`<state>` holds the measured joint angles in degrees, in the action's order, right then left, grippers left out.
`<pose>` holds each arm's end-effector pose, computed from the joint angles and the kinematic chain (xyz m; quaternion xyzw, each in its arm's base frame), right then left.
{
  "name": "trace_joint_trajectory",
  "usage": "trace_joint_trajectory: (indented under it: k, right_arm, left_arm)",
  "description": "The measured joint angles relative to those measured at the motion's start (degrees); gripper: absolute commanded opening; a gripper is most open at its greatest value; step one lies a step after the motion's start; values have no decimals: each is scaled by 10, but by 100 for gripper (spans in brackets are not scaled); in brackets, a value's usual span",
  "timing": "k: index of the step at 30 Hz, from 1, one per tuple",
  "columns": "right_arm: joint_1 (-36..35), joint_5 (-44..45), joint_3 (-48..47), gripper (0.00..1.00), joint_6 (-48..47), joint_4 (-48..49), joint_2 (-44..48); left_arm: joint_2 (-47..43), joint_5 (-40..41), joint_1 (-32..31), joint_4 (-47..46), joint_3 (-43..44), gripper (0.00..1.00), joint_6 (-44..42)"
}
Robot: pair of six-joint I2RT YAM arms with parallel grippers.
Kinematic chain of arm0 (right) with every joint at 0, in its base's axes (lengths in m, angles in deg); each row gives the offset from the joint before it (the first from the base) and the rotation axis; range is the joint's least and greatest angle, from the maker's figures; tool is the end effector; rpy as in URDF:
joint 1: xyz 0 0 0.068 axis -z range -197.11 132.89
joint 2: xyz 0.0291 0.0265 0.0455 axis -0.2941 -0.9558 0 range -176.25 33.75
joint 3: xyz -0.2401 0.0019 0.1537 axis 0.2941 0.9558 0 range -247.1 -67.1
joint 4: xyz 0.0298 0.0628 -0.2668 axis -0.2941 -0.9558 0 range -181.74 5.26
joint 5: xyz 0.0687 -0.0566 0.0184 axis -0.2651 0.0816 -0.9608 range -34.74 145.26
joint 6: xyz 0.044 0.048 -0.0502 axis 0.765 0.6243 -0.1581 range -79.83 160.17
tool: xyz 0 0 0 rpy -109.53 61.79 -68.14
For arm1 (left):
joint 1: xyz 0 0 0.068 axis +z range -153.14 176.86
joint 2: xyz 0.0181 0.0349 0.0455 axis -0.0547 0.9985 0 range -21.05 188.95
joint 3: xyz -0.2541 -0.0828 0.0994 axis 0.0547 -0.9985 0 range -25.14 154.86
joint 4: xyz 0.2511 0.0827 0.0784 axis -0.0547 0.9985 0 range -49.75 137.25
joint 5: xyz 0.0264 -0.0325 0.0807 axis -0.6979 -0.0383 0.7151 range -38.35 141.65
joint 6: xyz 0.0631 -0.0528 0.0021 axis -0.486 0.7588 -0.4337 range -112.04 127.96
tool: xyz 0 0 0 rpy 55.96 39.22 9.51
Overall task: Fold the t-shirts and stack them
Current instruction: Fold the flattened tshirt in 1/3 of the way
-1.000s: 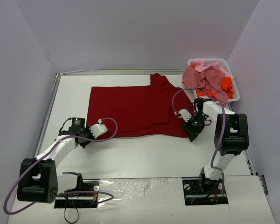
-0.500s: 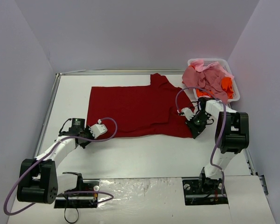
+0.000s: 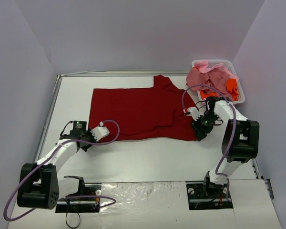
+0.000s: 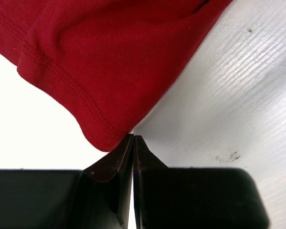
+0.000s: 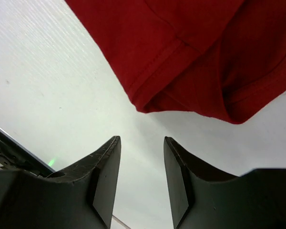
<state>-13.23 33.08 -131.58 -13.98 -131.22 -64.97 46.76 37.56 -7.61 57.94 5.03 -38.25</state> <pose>0.3345 0.0044 0.1518 -0.4296 0.8789 0.1291 0.1624 0.2377 -0.0361 0.1404 0.4386 0.8405 -0.0040 0.3180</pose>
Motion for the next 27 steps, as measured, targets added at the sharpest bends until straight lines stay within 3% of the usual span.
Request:
trace_joint_trajectory:
  k: [7,17,23,27]
  right_arm:
    - [-1,-34,-13,38,-20,-24,-4]
    - [-6,-68,-25,37,-36,-25,-78]
    - [-9,-71,-27,0,-40,-18,-93]
    - [-9,-71,-27,0,-37,-15,-97]
  left_arm:
    - [0,0,0,0,0,2,2]
    - [0,2,0,-1,0,2,3]
    - [0,2,0,-3,0,2,5]
    - [0,3,0,-2,0,2,4]
